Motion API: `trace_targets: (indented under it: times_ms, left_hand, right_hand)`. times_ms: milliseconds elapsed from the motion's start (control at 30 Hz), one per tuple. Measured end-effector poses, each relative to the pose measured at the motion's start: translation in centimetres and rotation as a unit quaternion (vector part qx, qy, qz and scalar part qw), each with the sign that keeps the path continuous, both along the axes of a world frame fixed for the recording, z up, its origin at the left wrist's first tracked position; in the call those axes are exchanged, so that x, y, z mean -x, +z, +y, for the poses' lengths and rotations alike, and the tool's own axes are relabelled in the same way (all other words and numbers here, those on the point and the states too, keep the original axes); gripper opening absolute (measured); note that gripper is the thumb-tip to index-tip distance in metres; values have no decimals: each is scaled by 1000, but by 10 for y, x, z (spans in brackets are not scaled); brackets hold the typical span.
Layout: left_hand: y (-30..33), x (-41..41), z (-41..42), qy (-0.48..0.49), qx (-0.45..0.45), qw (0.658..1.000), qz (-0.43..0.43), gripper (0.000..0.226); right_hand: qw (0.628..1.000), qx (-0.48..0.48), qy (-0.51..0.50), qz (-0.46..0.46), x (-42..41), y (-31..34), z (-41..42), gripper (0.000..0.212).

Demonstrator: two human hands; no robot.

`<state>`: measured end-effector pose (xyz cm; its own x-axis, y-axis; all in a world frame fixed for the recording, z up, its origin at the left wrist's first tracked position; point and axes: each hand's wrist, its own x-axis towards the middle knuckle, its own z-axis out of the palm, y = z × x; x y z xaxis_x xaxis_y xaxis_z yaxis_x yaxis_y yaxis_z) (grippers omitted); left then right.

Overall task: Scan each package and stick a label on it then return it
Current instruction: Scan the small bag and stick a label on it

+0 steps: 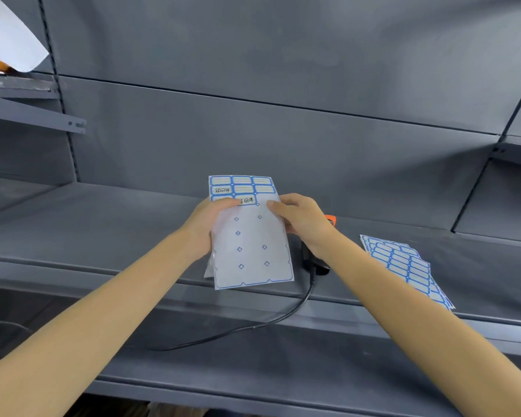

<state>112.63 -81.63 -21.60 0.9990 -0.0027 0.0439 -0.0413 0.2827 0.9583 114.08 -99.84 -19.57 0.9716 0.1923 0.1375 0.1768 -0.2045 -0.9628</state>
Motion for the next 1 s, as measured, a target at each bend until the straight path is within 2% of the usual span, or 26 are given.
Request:
trace_targets:
  times_ms: [133,333,467,600,700,767,867,1000]
  left_hand:
    - [1,-6,-22,7,-31,999,-10,31]
    - [-12,-16,-19,105,-199,974,-24,42]
    - [-22,-19,-13,118,-287,950,-33,49]
    - [-32,-22,-5,127,-364,923,-2,56]
    - [-37,-22,-1,122,-426,896,22,63]
    - [-38,-22,2,123,-464,876,39,66]
    - [-39,-22,7,123,-501,854,64,70]
    - [-40,-20,11,110,-509,849,90,74]
  right_hand:
    - [997,-32,-65,-3,0,2,-21,24]
    - [988,-33,-149,-7,-11,4,-95,22]
    - [978,4,-209,3,-19,-2,-161,25]
    - [955,90,-282,24,-24,-23,-227,31]
    - [913,222,-340,48,-24,-43,-255,30]
    - [883,312,-345,68,-22,-53,-260,29]
    - [858,369,-349,77,-21,-64,-257,24]
    - [815,449,-364,46,-20,-68,-248,20]
